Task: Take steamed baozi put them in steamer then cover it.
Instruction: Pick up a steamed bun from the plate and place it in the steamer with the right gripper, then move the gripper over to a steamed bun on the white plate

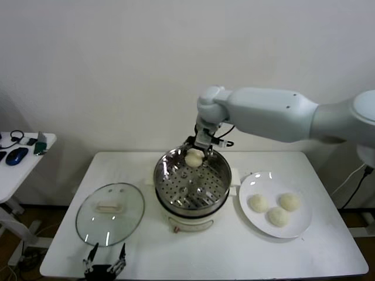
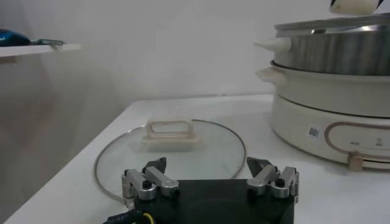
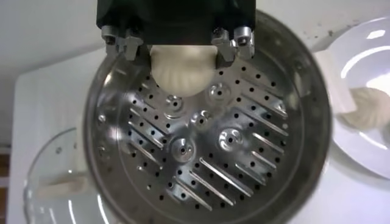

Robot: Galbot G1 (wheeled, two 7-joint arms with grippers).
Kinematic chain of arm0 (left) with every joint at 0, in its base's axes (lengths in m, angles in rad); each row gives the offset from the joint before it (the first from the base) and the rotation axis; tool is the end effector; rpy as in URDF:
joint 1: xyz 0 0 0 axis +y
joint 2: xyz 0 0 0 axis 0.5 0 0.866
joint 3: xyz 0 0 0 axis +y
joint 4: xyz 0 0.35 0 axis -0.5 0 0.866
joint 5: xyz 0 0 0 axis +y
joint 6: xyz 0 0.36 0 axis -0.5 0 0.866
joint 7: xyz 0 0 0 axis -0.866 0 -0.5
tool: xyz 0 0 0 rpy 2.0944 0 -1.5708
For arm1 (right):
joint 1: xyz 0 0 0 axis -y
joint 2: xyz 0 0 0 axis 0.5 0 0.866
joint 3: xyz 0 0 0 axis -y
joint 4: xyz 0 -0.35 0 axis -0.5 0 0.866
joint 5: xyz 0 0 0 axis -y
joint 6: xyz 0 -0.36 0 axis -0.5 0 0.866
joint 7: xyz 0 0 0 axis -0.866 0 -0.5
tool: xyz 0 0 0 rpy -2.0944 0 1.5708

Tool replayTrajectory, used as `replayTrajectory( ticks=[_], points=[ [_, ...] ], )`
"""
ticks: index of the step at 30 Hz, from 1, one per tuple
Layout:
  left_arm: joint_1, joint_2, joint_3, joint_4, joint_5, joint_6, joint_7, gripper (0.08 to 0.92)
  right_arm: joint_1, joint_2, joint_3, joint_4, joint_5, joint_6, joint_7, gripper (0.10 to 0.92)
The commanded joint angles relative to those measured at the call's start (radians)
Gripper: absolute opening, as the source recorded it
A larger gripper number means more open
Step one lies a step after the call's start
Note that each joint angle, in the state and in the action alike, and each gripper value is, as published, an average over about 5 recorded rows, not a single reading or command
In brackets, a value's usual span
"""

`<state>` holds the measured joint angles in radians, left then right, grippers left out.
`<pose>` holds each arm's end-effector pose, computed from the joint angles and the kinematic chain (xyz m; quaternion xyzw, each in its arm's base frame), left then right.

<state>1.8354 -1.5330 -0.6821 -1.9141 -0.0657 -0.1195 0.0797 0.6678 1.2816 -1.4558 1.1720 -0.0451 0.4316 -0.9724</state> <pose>0.0753 0.0621 -0.3972 0.0229 -0.9867 -0.0238 0.1590 0.5694 0.1521 -0.0505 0.6303 -0.1448 0.7626 0.0152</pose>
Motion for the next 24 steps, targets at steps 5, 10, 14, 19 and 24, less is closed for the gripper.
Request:
replayTrajectory(
  ticks=[5, 10, 14, 19, 24],
  points=[
    [0.004, -0.002, -0.002, 0.002, -0.004, -0.006, -0.003, 0.823, -0.175, 0.122, 0.022, -0.282, -0.105, 0.146, 0.001, 0.696],
    [0.001, -0.003, -0.003, 0.006, -0.003, -0.006, -0.006, 0.823, -0.177, 0.133, 0.018, -0.307, -0.077, 0.162, 0.011, 0.696],
    [0.000, -0.004, -0.002, 0.003, -0.001, -0.006, -0.009, 0.823, -0.173, 0.138, 0.052, -0.334, -0.082, 0.189, 0.044, 0.700],
    [0.003, -0.003, 0.001, -0.004, 0.009, -0.007, -0.010, 0.823, -0.034, 0.086, 0.006, -0.248, 0.113, 0.179, 0.017, 0.784],
    [0.003, -0.004, 0.007, -0.012, 0.021, -0.006, -0.008, 0.823, 0.245, -0.037, -0.228, -0.041, 0.563, 0.063, -0.082, 0.821]
  ],
)
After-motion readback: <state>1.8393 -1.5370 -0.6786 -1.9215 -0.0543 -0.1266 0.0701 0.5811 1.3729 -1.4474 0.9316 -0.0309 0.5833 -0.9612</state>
